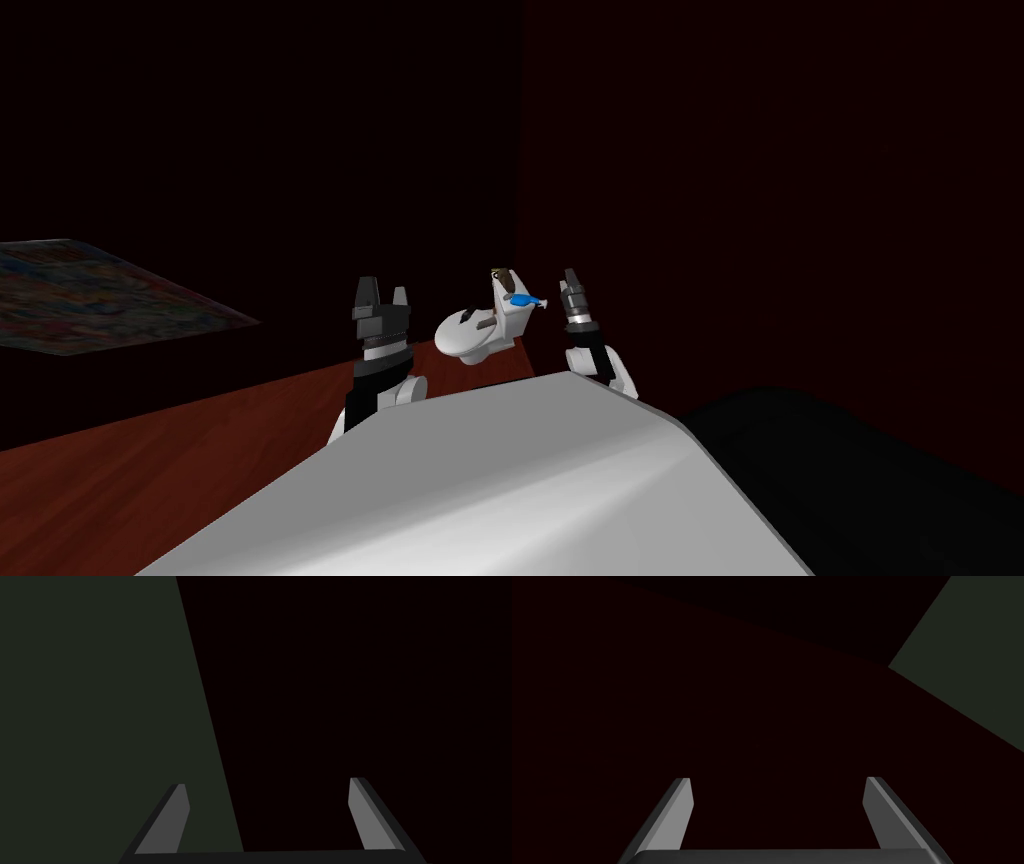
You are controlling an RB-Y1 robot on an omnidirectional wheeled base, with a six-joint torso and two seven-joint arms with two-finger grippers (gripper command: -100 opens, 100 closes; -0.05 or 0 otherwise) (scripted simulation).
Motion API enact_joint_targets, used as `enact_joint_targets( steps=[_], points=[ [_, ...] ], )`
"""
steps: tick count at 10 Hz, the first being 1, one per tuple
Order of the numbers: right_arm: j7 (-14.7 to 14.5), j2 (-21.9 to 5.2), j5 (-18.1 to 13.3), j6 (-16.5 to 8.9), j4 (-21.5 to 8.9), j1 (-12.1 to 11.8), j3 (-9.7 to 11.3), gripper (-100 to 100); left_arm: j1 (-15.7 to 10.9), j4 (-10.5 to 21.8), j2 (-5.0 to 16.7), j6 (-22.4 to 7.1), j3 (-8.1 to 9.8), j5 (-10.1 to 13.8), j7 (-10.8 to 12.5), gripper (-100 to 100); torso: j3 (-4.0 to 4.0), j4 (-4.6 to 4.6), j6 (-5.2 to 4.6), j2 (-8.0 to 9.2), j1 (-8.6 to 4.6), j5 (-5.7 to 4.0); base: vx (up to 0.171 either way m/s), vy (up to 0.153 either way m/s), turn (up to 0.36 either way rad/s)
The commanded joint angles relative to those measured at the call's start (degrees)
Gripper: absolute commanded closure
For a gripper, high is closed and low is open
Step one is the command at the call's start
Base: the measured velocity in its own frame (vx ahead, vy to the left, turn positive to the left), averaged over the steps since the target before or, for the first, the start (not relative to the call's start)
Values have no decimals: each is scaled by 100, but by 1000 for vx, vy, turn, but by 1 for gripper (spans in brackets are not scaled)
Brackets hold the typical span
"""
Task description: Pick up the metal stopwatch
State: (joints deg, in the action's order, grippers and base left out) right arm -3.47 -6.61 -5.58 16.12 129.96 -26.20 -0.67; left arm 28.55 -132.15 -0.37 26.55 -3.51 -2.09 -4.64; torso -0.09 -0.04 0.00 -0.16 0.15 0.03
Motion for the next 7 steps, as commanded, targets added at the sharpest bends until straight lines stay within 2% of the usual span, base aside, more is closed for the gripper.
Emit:
enact_joint_targets(
  steps=[1,2,3,4,5,6,7],
  points=[
    [-114,-35,10,-235,50,13,29,-100,0,0,0,0,0,0,0,0,0,0,0,0,0,0,41,34,-14],
    [-326,-97,36,-436,111,62,81,-100,0,0,0,0,0,0,0,0,0,0,0,0,-2,0,48,39,-20],
    [-326,-97,36,-569,111,62,81,-100,0,0,0,0,0,0,0,0,-2,-1,0,-3,0,0,40,38,-12],
    [-555,-149,64,-741,175,115,138,-100,0,0,0,0,0,0,0,0,-1,-1,0,0,-1,0,45,40,-17],
    [-555,-149,64,-895,175,115,138,-100,0,0,0,0,0,0,0,0,-1,-1,0,-2,0,0,39,39,-13],
    [-799,-193,93,-1075,239,171,198,-100,0,0,0,0,0,0,0,0,-1,-1,0,0,0,0,46,51,-21],
    [-799,-193,93,-1255,239,171,198,-100,0,0,0,0,0,0,0,0,-1,-1,0,-2,4,1,38,44,-10]
  ],
)
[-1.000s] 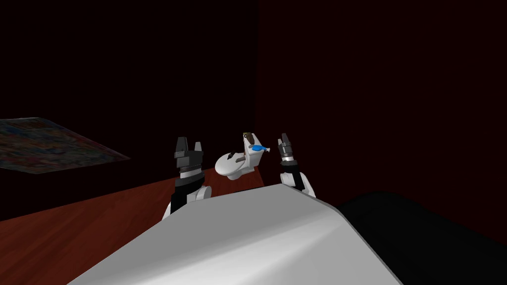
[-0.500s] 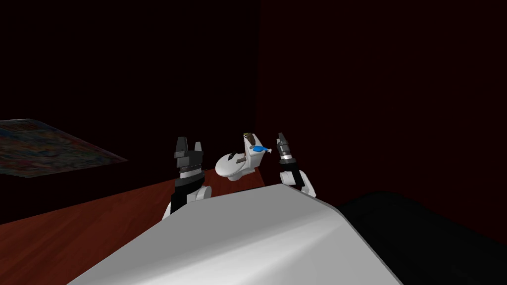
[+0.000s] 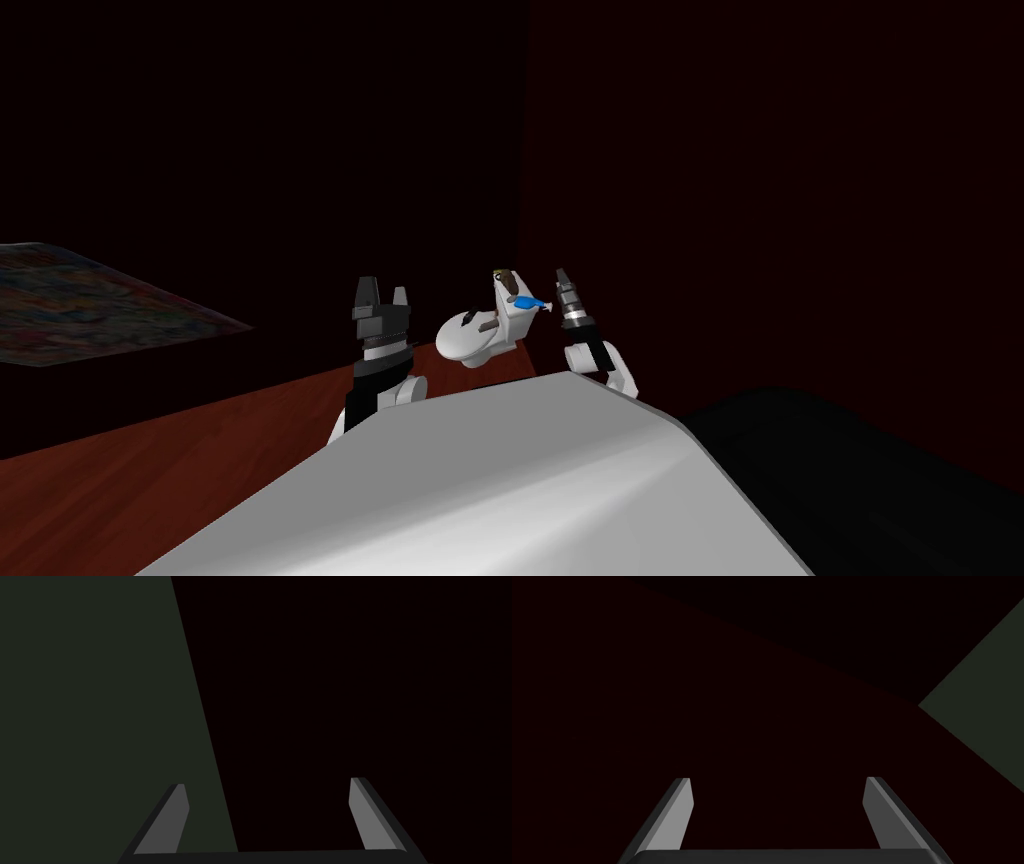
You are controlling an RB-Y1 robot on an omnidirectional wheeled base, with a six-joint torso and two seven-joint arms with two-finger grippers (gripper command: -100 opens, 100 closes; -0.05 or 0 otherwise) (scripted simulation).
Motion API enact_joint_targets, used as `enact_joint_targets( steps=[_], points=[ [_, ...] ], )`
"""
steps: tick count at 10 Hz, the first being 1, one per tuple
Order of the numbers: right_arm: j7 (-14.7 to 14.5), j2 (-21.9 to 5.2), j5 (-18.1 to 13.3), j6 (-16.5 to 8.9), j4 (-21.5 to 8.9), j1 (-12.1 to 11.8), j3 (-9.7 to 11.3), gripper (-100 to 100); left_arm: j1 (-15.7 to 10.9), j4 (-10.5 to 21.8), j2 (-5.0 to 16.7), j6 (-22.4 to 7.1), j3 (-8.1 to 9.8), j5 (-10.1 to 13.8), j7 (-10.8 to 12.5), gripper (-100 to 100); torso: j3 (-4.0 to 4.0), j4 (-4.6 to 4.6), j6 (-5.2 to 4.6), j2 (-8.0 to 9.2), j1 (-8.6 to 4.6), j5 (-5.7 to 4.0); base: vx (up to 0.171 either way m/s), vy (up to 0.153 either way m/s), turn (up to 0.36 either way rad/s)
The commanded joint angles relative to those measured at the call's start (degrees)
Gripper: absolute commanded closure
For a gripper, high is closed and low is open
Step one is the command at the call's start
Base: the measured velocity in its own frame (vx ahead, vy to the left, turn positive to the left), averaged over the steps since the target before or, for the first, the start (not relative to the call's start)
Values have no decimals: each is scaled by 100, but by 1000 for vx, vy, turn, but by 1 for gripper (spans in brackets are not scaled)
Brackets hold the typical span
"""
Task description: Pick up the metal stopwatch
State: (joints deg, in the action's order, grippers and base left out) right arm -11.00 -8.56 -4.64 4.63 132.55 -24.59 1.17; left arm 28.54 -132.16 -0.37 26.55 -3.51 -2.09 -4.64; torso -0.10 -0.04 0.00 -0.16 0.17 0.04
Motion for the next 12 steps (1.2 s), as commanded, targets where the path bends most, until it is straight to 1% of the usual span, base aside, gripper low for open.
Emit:
enact_joint_targets(
  steps=[1,2,3,4,5,6,7,8,9,10,11,12],
  points=[
    [-46,3,0,-159,-20,9,15,-100,0,0,0,0,0,0,0,0,0,0,0,0,0,0,20,16,2],
    [-304,-35,31,-409,44,68,78,-100,0,0,0,0,0,0,0,0,3,1,0,5,-9,-2,38,29,-12],
    [-304,-35,31,-550,44,68,78,-100,0,0,0,0,0,0,0,0,2,1,0,2,-6,-2,40,37,-10],
    [-541,-66,64,-711,105,130,145,-100,0,0,0,0,0,0,0,0,1,0,0,1,-4,-1,53,51,-10],
    [-573,-66,64,-886,105,130,145,-100,0,0,0,0,0,0,0,0,-2,0,0,-4,2,0,52,41,-9],
    [-573,-66,64,-979,105,130,145,-100,0,0,0,0,0,0,0,0,-2,-1,0,-4,-1,0,24,14,-2],
    [-851,-94,98,-1207,164,196,213,-100,0,0,0,0,0,0,0,0,2,0,0,4,-10,-2,34,28,-4],
    [-851,-94,98,-1365,164,196,213,-100,0,0,0,0,0,0,0,0,1,1,0,2,-7,-2,37,33,-6],
    [-851,-94,98,-1411,164,196,213,-100,0,0,0,0,0,0,0,0,1,0,0,2,-6,-1,21,15,-2],
    [-1125,-119,132,-1630,219,264,282,-100,0,0,0,0,0,0,0,0,3,1,-1,6,-11,-2,50,29,-2],
    [-1138,-119,132,-1771,219,264,282,-100,0,0,0,0,0,0,0,0,0,0,0,-1,-7,-2,51,34,-1],
    [-1138,-119,132,-1856,219,264,282,-100,0,0,0,0,0,0,0,0,-1,-1,0,-2,-5,-1,19,16,-2]
  ],
)
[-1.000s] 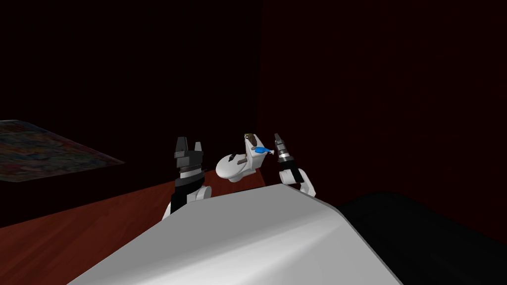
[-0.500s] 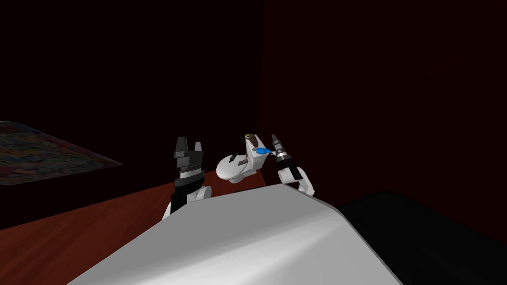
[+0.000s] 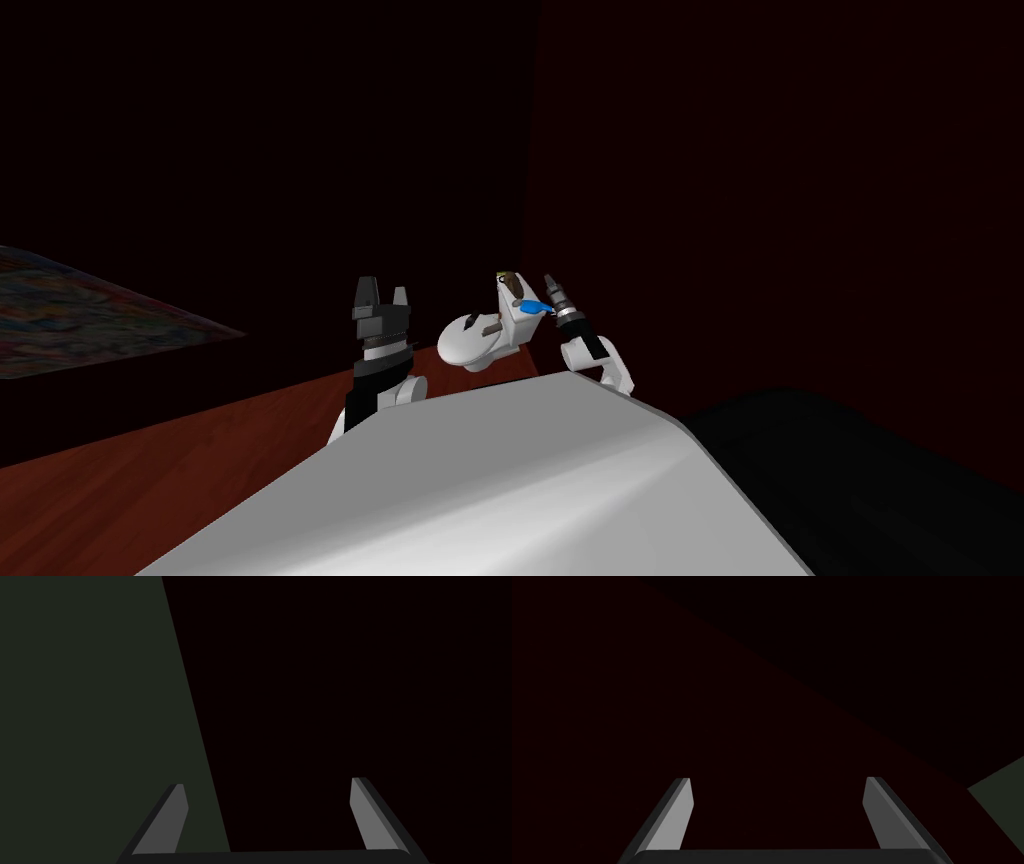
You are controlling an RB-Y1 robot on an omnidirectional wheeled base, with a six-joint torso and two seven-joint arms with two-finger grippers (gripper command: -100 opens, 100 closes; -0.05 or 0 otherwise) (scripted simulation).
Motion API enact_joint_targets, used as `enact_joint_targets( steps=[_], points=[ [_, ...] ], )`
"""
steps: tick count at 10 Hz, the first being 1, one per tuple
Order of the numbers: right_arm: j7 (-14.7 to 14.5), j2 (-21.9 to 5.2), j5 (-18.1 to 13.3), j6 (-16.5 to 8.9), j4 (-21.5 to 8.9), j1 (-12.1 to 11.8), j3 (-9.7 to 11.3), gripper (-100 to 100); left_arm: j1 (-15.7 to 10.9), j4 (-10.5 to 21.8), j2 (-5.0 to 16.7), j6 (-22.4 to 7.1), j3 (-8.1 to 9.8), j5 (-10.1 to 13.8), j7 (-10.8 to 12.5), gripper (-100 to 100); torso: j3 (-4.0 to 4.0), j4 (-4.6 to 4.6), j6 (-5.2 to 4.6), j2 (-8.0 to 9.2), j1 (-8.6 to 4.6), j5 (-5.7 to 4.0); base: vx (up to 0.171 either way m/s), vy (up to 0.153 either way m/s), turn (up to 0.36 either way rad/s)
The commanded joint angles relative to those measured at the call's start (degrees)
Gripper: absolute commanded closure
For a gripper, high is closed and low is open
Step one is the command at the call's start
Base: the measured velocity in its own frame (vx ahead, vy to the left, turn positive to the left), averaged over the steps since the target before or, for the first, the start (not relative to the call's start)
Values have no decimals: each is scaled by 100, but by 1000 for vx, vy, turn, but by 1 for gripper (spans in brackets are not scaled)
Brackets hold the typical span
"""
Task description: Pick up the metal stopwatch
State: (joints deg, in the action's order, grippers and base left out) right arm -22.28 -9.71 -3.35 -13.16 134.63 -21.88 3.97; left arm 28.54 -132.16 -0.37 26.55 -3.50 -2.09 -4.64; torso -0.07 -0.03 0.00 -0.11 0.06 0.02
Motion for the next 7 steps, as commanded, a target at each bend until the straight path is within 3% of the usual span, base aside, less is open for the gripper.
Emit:
enact_joint_targets(
  steps=[1,3,4,6,7],
  points=[
    [-286,-29,39,-286,63,64,72,-100,0,0,0,0,0,0,0,0,0,0,0,0,0,0,42,27,5],
    [-302,-29,39,-531,63,64,72,-100,0,0,0,0,0,0,0,0,-2,-1,0,-4,4,1,27,23,0],
    [-579,-54,74,-746,112,137,143,-100,0,0,0,0,0,0,0,0,1,1,0,2,-1,0,41,26,12],
    [-599,-54,74,-990,112,137,143,-100,0,0,0,0,0,0,0,0,-3,-1,0,-5,3,1,32,23,2],
    [-872,-80,109,-1210,157,211,213,-100,0,0,0,0,0,0,0,0,1,0,-1,1,0,0,47,36,20]
  ],
)
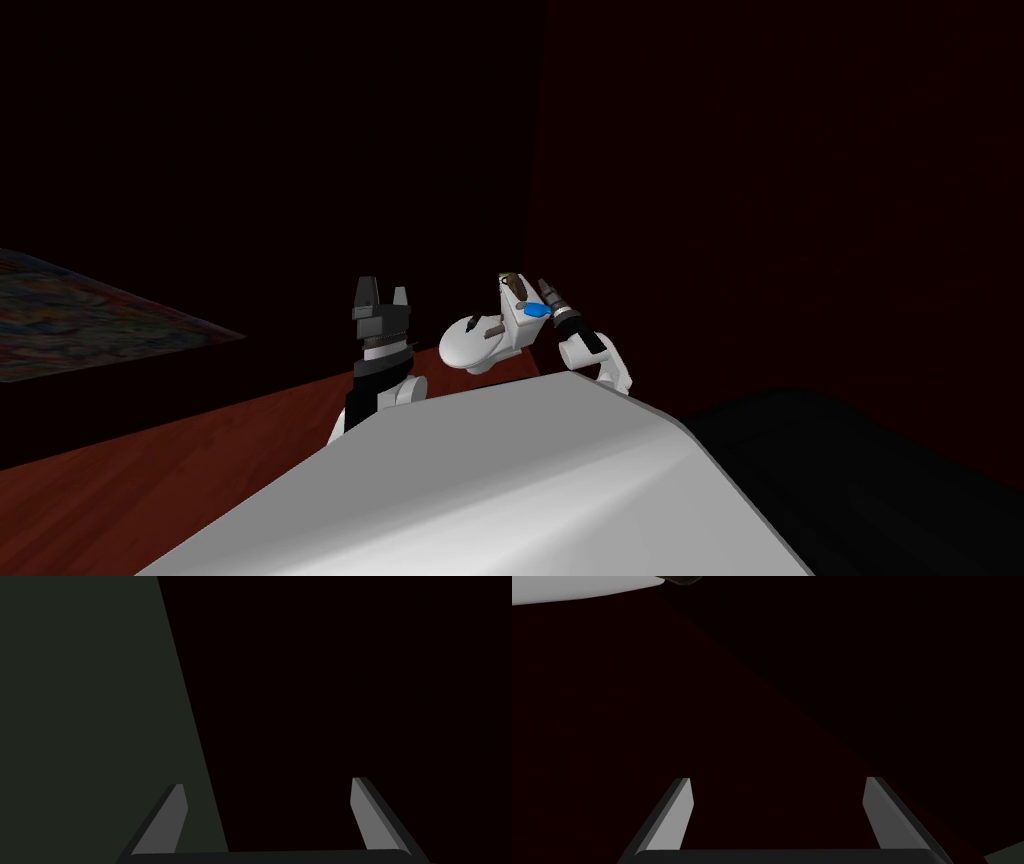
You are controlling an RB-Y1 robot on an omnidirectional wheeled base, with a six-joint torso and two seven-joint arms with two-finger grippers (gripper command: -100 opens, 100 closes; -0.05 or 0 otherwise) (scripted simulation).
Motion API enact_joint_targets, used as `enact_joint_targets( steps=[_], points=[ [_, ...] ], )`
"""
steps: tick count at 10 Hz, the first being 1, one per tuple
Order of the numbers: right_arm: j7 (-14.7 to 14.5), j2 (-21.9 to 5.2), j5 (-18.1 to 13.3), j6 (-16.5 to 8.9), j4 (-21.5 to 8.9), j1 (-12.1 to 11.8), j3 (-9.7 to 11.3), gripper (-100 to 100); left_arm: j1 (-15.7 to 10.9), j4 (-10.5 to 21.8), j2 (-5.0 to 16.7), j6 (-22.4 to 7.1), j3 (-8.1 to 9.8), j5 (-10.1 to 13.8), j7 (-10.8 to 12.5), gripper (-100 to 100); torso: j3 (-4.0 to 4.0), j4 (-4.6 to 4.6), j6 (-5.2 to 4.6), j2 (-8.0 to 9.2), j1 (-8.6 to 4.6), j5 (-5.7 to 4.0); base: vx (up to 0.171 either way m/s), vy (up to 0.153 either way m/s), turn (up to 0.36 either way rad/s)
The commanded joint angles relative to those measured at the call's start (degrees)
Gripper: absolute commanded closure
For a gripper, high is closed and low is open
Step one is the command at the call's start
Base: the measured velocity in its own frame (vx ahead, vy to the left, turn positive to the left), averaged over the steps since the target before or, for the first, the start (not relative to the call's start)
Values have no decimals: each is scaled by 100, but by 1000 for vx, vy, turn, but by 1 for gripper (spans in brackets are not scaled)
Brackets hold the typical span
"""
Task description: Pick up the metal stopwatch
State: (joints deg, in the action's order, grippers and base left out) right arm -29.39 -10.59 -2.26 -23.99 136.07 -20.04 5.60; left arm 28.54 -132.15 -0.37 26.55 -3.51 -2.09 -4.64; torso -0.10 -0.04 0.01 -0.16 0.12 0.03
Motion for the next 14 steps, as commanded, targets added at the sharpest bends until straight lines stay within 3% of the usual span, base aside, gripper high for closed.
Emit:
enact_joint_targets(
  steps=[1,2,3,5,6,8,9,11,12,14],
  points=[
    [-188,9,0,-286,13,27,51,-100,0,0,0,0,0,0,0,0,0,0,0,0,0,0,47,36,8],
    [-188,9,0,-371,13,27,51,-100,0,0,0,0,0,0,0,0,-1,-1,-1,-1,1,0,19,13,-3],
    [-463,-19,35,-582,53,103,121,-100,0,0,0,0,0,0,0,0,3,1,-1,7,-7,-1,37,26,15],
    [-490,-19,35,-836,53,103,121,-100,0,0,0,0,0,0,0,0,0,-1,-1,1,-2,0,33,19,13],
    [-771,-50,69,-1006,91,180,191,-100,0,0,0,0,0,0,0,0,3,1,-1,7,-9,-1,37,19,35],
    [-793,-50,69,-1300,91,180,191,-100,0,0,0,0,0,0,0,0,0,-1,-1,1,-5,-1,36,16,8],
    [-1070,-84,104,-1454,126,258,259,-100,0,0,0,0,0,0,0,0,2,0,-1,5,-9,-2,38,16,41],
    [-1095,-84,104,-1761,126,258,259,-100,0,0,0,0,0,0,0,0,-1,-1,-1,0,-7,-1,36,15,12],
    [-1370,-121,138,-1915,159,336,327,-100,0,0,0,0,0,0,0,0,2,0,-2,6,-9,-2,32,27,53],
    [-1396,-121,138,-2218,159,336,327,-100,0,0,0,0,0,0,0,0,1,0,-1,3,-4,0,32,15,11]
  ],
)
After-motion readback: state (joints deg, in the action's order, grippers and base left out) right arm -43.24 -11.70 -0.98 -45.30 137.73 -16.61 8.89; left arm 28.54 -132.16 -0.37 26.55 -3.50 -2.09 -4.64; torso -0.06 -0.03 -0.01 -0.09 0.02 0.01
